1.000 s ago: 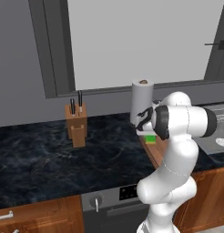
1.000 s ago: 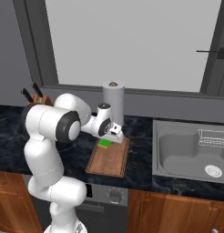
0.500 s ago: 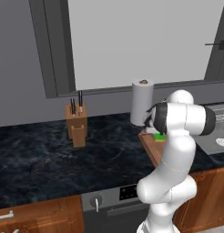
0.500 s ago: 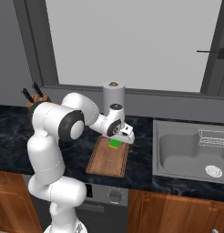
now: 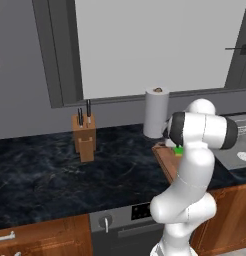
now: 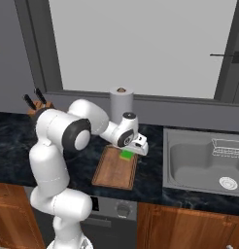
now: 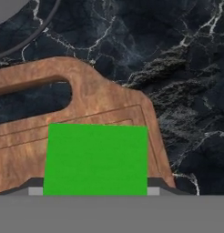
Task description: Pick up the sponge from the counter and clean the cutting board by briefly scrubbing or pressing down on the cutting board. Once finished, release the sponge.
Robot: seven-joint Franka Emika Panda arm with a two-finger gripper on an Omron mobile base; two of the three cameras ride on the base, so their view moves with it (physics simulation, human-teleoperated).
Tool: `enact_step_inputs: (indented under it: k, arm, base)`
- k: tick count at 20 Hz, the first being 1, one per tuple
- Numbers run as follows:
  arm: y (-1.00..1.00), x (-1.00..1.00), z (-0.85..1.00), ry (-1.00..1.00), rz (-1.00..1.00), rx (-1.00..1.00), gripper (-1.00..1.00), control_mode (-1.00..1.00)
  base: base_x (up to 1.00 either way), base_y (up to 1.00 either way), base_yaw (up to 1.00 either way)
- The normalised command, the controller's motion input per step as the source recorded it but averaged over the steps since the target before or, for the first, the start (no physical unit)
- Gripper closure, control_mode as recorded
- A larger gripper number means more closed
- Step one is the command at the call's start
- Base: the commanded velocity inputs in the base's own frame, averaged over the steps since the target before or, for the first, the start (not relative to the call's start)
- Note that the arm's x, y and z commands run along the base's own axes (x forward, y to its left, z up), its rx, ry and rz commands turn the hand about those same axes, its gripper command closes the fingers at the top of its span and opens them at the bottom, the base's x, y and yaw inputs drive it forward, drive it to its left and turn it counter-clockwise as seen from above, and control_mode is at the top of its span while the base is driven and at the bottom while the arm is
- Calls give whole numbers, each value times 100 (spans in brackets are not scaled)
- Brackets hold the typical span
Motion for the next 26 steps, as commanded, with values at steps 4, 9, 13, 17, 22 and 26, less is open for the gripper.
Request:
enact_step_inputs:
  k: [4, 9, 13, 17, 22, 26]
  arm:
    - [0, -58, -32, 0, 0, 0, 100, -100]
    - [0, -77, -32, -1, 0, 0, 100, -100]
    - [0, -90, -41, 0, 0, 0, 100, -100]
    - [3, -97, -48, 0, 0, 0, 100, -100]
    - [19, -100, -48, 0, 0, 0, 100, -100]
    - [35, -96, -50, 0, 0, 0, 100, -100]
  base:
    - [0, 0, 0]
    - [0, 0, 0]
    - [0, 0, 0]
    - [0, 0, 0]
    - [0, 0, 0]
    - [0, 0, 0]
